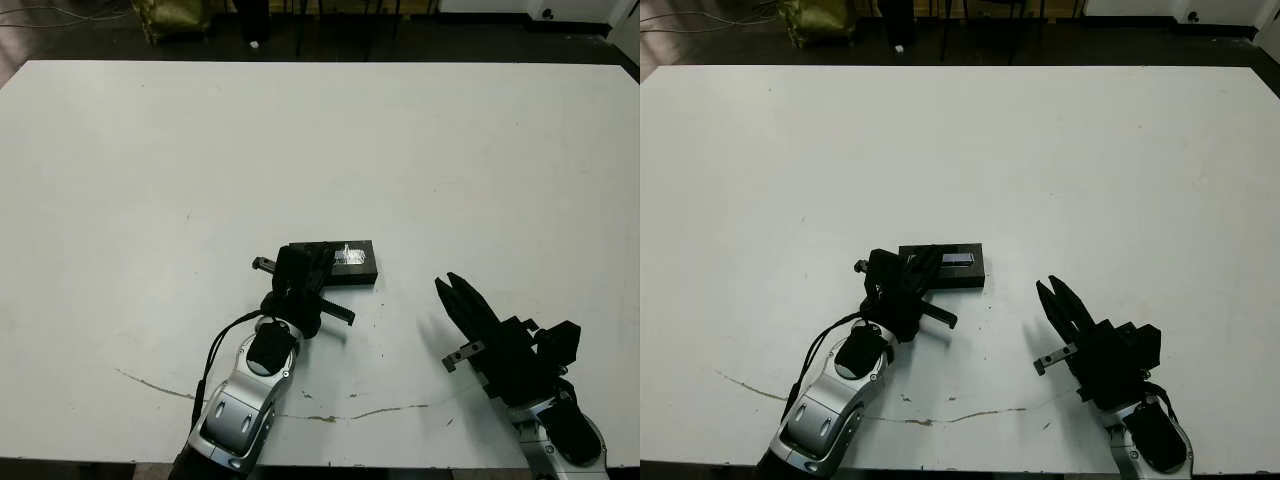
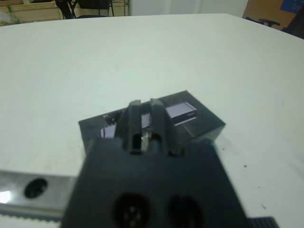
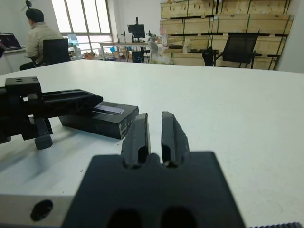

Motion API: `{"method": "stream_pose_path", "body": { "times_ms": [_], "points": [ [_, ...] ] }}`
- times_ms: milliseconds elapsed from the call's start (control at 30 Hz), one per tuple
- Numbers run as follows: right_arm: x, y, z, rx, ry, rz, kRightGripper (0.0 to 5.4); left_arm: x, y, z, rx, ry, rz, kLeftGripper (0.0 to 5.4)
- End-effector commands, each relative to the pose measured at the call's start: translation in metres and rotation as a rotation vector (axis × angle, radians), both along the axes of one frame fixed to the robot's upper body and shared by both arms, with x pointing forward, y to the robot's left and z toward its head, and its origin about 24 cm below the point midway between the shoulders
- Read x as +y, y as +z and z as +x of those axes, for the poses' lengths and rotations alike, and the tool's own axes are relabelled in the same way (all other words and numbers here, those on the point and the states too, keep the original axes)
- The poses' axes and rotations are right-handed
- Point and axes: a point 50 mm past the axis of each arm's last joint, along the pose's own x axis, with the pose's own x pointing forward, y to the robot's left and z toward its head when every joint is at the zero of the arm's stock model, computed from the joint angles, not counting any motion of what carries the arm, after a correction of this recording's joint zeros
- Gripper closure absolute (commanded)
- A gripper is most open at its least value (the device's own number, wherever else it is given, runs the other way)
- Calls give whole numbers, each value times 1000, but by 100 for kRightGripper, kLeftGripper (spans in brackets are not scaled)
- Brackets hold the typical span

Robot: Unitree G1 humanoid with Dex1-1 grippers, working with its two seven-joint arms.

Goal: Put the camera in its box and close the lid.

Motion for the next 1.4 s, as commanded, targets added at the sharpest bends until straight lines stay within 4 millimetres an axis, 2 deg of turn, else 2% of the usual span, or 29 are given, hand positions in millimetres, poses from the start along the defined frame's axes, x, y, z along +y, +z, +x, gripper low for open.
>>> {"method": "stream_pose_path", "body": {
  "times_ms": [33, 400, 500, 600, 733, 900, 1067, 1133, 1267, 1400],
  "points": [
    [-1, -3, -3, 15, -6, -8, 540, -3, -18, -9, 205, -7, -35, 537],
    [0, -5, -3, 33, -8, -1, 540, 6, -22, -14, 459, -63, 22, 537],
    [0, -6, -2, 20, -1, 12, 540, 10, -18, -13, 423, -32, -44, 537],
    [0, -7, -2, 24, -13, 21, 540, 19, 0, -15, 288, -30, -91, 537],
    [-1, -7, -3, 24, -41, 42, 540, 44, 28, -25, 13, -40, -72, 537],
    [1, 3, -5, 5, -105, 16, 540, 99, 61, -39, -298, 81, -38, 537],
    [-2, 20, 0, -38, -123, 20, 540, 152, 75, -47, -478, 245, -13, 537],
    [-3, 33, 4, -65, -159, 2, 540, 173, 80, -47, -530, 314, 6, 537],
    [-6, 55, 13, -131, -227, -10, 540, 198, 86, -44, -563, 385, -11, 537],
    [-9, 68, 24, -170, -332, -39, 540, 201, 88, -39, -571, 391, -59, 537]
  ]
}}
